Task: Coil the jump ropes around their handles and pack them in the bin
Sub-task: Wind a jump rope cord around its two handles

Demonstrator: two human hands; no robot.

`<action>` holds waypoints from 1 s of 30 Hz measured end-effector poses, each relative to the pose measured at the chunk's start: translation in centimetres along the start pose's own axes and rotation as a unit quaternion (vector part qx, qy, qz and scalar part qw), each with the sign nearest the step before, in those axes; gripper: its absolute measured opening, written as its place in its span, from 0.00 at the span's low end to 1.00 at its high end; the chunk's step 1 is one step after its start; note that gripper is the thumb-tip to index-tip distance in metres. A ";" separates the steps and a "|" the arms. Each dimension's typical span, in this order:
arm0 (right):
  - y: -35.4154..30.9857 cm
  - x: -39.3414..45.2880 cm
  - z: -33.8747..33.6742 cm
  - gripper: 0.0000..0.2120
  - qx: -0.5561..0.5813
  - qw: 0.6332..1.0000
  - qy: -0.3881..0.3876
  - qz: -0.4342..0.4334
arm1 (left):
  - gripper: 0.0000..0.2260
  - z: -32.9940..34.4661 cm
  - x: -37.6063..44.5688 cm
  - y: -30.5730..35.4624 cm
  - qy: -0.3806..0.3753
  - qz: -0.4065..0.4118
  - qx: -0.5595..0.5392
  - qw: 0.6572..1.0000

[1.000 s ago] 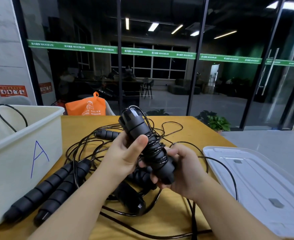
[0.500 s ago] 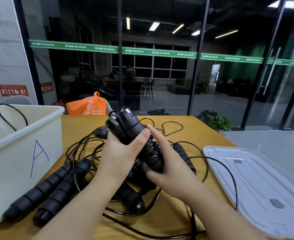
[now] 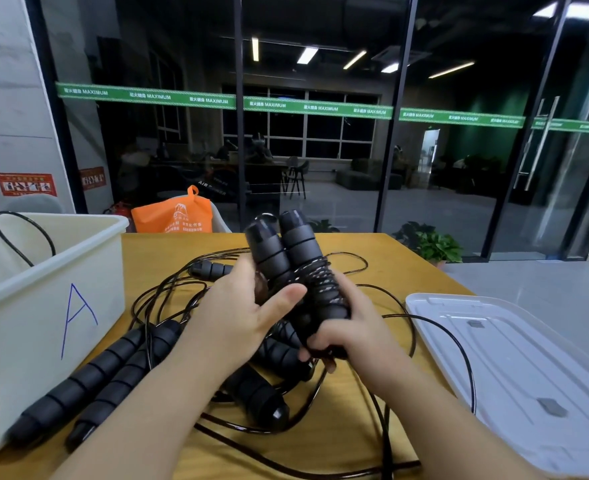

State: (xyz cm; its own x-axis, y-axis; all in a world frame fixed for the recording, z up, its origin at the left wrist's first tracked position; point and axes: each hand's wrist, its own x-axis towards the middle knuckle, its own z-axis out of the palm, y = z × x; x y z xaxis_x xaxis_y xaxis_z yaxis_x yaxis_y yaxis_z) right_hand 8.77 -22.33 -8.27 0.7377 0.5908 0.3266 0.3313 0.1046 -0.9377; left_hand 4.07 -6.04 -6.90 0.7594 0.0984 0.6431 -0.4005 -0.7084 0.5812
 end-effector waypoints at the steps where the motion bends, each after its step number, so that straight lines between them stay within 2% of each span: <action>1: 0.1 0.1 -0.2 0.29 0.058 0.998 -0.018 0.011 | 0.21 -0.2 0.0 -0.2 -0.002 0.021 0.012 1.000; 4: 0.3 0.3 -0.5 0.32 0.184 0.979 -0.074 0.038 | 0.24 -0.5 0.1 -0.6 0.002 0.047 -0.036 0.998; 7: 0.6 0.4 -0.6 0.36 0.249 0.961 -0.102 0.057 | 0.25 -0.3 0.2 -0.9 0.007 0.046 -0.082 0.995; 9: 0.7 0.4 -0.6 0.35 0.274 0.953 -0.112 0.060 | 0.22 -0.4 0.3 -1.1 0.005 0.049 -0.074 0.996; 11: 0.5 0.4 -0.6 0.32 0.277 0.954 -0.097 0.064 | 0.16 -0.5 0.4 -1.7 0.022 0.087 -0.002 0.996; 14: 0.6 0.5 -0.7 0.33 0.254 0.962 -0.056 0.082 | 0.23 -0.6 0.5 -2.5 0.092 0.179 0.162 0.966; 18: 0.8 0.5 -0.6 0.34 0.258 0.962 -0.054 0.076 | 0.23 -0.2 0.7 -3.1 0.147 0.186 0.234 0.943; 20: 0.4 0.3 -0.7 0.32 0.316 0.941 -0.095 0.072 | 0.25 0.0 0.5 -3.4 0.135 0.158 0.222 0.953; 22: 0.0 0.2 -1.0 0.27 0.374 0.914 -0.144 0.070 | 0.24 0.2 0.2 -3.3 0.078 0.095 0.138 0.983; 24: -0.2 0.2 -1.3 0.23 0.389 0.898 -0.190 0.078 | 0.20 0.6 -0.1 -2.7 0.031 0.046 0.047 0.997; 26: 0.1 0.3 -1.0 0.22 0.420 0.872 -0.228 0.104 | 0.17 0.8 -0.3 -2.1 0.023 0.055 0.018 0.998; 30: 1.1 0.6 -1.0 0.24 0.499 0.801 -0.295 0.153 | 0.07 1.0 -0.4 -1.5 0.015 0.087 0.028 0.996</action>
State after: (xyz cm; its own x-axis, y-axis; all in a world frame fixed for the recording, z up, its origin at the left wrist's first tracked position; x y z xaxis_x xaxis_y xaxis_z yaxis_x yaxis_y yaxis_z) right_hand 10.10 -22.65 -8.99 0.1910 0.9550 0.2270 -0.6631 0.2961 -0.6875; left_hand 4.88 -5.68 -8.49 0.6654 -0.0086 0.7464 -0.4939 -0.7548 0.4316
